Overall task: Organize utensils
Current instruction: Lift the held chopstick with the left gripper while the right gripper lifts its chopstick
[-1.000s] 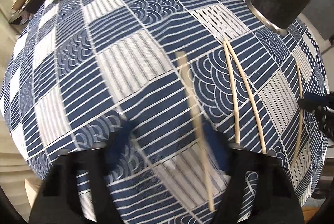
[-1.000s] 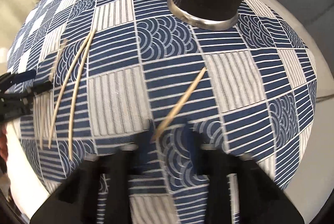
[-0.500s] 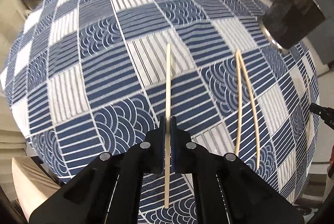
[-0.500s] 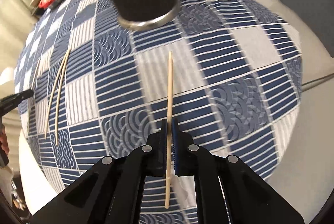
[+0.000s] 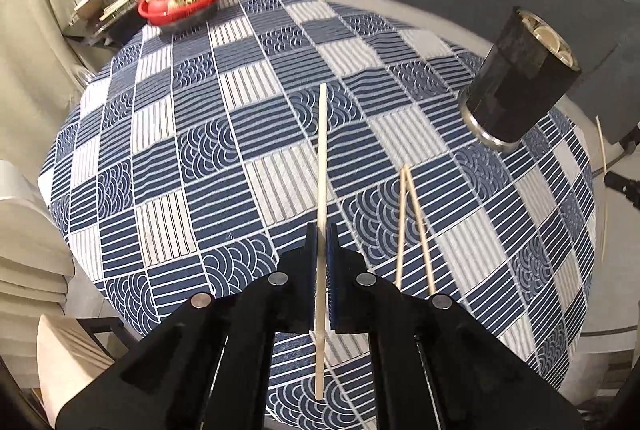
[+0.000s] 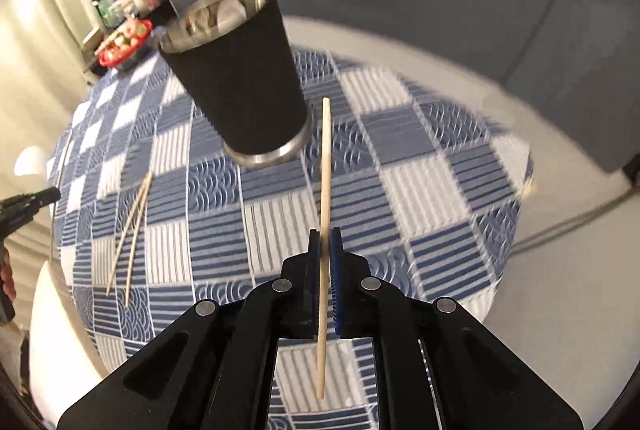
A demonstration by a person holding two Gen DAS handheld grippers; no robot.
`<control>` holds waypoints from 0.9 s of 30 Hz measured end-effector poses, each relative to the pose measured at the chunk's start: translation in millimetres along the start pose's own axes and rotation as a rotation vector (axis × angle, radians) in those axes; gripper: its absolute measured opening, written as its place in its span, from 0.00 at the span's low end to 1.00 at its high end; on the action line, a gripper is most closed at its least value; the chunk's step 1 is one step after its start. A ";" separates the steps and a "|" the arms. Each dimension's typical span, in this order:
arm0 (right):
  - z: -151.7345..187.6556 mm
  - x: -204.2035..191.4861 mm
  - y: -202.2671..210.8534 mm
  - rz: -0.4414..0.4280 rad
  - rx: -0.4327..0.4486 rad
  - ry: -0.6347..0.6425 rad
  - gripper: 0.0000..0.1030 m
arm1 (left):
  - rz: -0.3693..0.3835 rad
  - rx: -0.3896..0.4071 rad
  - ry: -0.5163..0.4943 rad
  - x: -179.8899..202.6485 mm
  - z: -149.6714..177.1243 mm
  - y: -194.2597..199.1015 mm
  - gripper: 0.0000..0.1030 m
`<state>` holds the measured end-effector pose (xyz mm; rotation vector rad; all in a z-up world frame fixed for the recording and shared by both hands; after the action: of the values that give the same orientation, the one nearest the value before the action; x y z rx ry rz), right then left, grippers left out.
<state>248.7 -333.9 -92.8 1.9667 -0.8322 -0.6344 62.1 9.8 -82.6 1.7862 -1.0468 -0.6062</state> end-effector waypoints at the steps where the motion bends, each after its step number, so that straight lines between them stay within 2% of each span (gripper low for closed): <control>1: -3.4 1.4 5.3 -0.001 0.018 0.003 0.04 | -0.008 0.013 -0.005 2.6 -0.6 5.9 0.05; 10: -50.5 0.7 65.5 0.051 0.199 0.082 0.04 | -0.051 0.102 -0.091 28.7 -23.4 39.6 0.05; 14: -70.8 -1.0 84.3 0.111 0.253 0.123 0.04 | -0.024 0.155 -0.107 42.0 -49.6 51.0 0.05; 20: -101.9 0.1 109.5 0.123 0.350 0.126 0.04 | 0.029 0.250 -0.124 65.2 -87.9 66.9 0.05; 24: -124.1 -0.3 126.7 0.106 0.438 0.121 0.05 | 0.057 0.315 -0.149 83.0 -110.0 76.3 0.05; 27: -140.1 0.4 139.9 0.062 0.509 0.101 0.05 | 0.091 0.355 -0.142 92.6 -125.1 81.1 0.05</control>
<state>304.3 -314.2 96.1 2.3915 -1.0619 -0.2973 173.6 -25.1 48.3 2.0073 -1.3950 -0.5204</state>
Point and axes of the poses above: each gripper's, at about its wrist camera, not at the fingertips, and y roughly against the way its jaws point, x to its right, z to its underside, the point moved 4 cm from there along -y, roughly the way its jaws point, and after that the axes turned 6 degrees about y, right-handed, at the moved point
